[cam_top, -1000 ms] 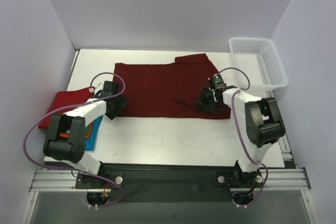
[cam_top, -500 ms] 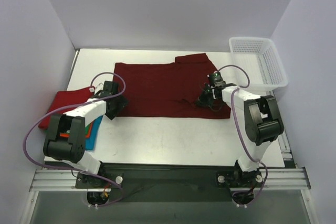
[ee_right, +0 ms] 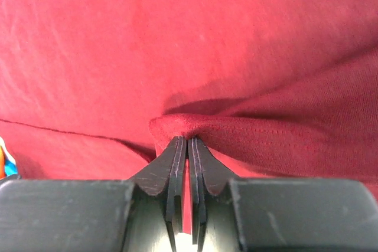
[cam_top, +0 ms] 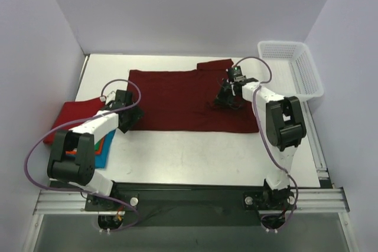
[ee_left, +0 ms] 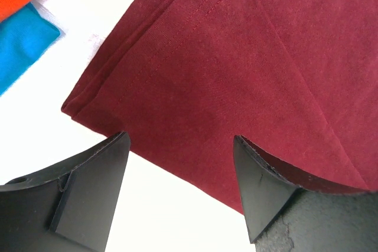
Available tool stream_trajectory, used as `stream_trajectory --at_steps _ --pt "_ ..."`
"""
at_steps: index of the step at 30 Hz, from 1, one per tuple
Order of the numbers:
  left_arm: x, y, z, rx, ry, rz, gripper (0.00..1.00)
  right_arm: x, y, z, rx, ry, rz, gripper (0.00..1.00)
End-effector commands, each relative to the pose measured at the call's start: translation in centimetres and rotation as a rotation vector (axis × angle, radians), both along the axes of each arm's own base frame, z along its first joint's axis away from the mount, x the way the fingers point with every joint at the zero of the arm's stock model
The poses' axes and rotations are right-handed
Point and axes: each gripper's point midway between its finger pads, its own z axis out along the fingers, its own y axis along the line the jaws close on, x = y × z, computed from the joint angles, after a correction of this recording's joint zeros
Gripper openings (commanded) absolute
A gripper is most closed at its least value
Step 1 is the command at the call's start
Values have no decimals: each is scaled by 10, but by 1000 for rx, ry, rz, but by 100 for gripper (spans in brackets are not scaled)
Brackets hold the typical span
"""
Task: Fold and stack the t-shirts
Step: Fold the flattened tshirt in 1/3 of the way
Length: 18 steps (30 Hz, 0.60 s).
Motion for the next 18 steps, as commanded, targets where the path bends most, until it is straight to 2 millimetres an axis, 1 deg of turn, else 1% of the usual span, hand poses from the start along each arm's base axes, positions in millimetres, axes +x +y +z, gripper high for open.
stream_trajectory --at_steps 1,3,7,8,9,16,18 --pt "2 2 11 12 -36 -9 81 3 -1 -4 -58 16 47 6" --pt "2 2 12 12 -39 -9 81 11 -1 -6 -80 2 63 8" --pt "0 1 10 13 -35 -15 81 19 1 -9 -111 3 103 8" --pt "0 2 11 13 -35 -13 81 21 3 -14 -117 13 116 8" --pt "-1 2 10 15 -32 -13 81 22 2 -15 -122 14 119 8" --pt "-1 3 8 16 -31 -12 81 33 9 -10 -159 -26 183 15" --pt "-1 3 8 16 -31 -12 81 36 10 -8 -175 -41 206 19"
